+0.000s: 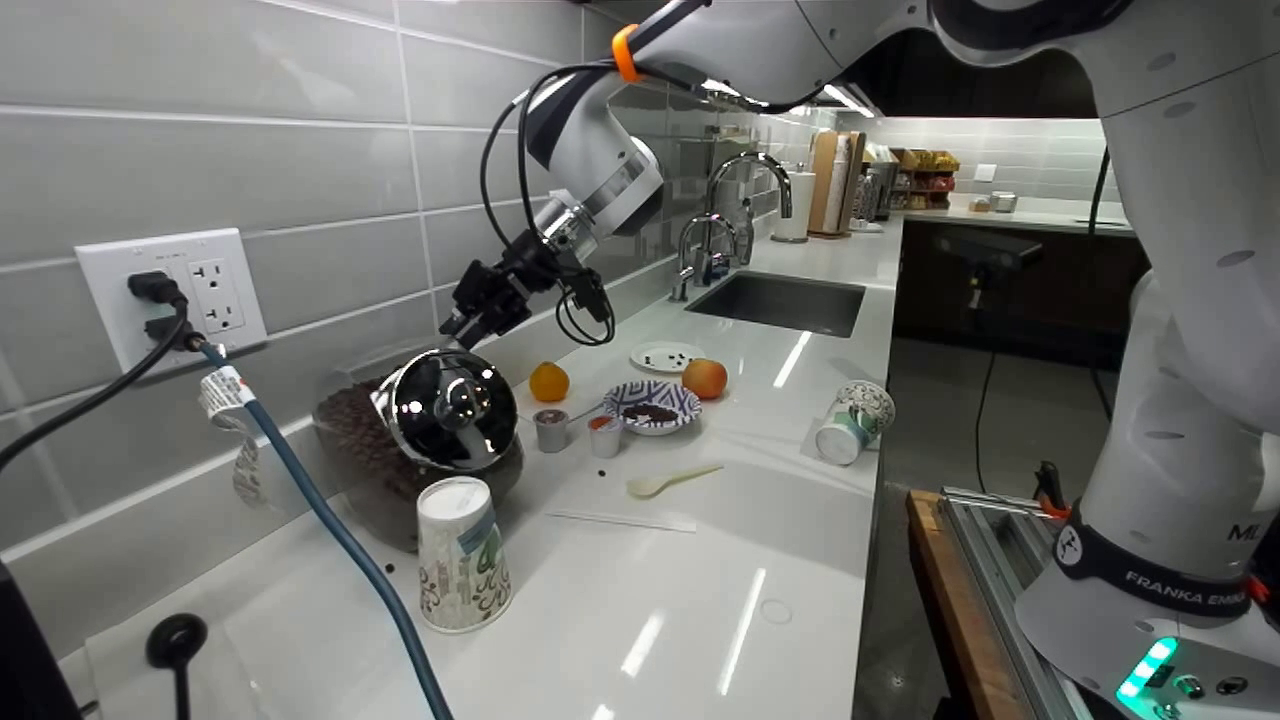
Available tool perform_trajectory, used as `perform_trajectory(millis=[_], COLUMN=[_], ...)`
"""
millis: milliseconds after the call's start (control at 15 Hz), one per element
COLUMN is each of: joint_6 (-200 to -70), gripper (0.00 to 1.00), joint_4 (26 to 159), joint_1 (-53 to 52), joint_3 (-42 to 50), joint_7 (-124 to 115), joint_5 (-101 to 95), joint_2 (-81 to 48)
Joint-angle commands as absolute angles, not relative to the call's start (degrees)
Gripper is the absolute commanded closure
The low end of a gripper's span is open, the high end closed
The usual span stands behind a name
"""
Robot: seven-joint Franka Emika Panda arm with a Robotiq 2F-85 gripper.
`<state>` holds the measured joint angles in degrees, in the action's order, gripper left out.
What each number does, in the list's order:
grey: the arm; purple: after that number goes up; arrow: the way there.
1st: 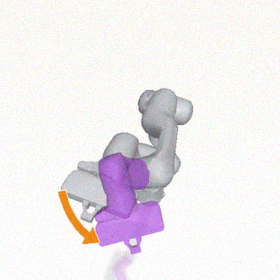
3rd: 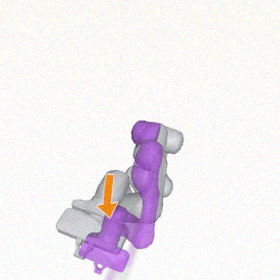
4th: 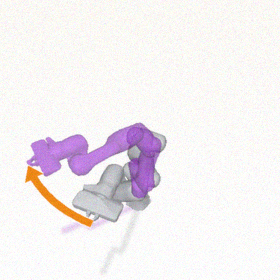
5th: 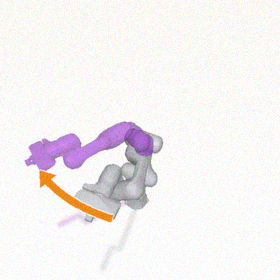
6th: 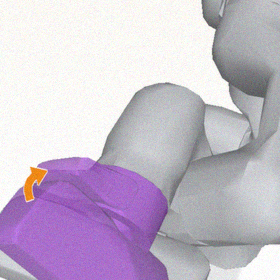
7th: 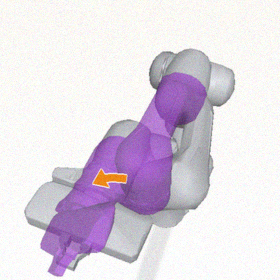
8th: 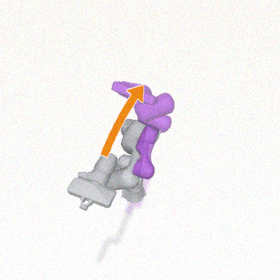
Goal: Move the pear forward
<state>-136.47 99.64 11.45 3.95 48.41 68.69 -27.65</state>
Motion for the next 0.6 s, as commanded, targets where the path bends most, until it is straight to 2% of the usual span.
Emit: perform_trajectory(millis=[0, 400, 533], joint_6=[-135.66, -136.03, -136.17], gripper=[0.52, 0.53, 0.57], joint_4=[94.83, 92.19, 91.61], joint_1=[12.22, 12.39, 12.53], joint_3=[2.39, 1.64, 1.39], joint_7=[46.70, 45.07, 44.97], joint_5=[71.01, 70.84, 71.07], joint_2=[-31.96, -35.36, -36.01])
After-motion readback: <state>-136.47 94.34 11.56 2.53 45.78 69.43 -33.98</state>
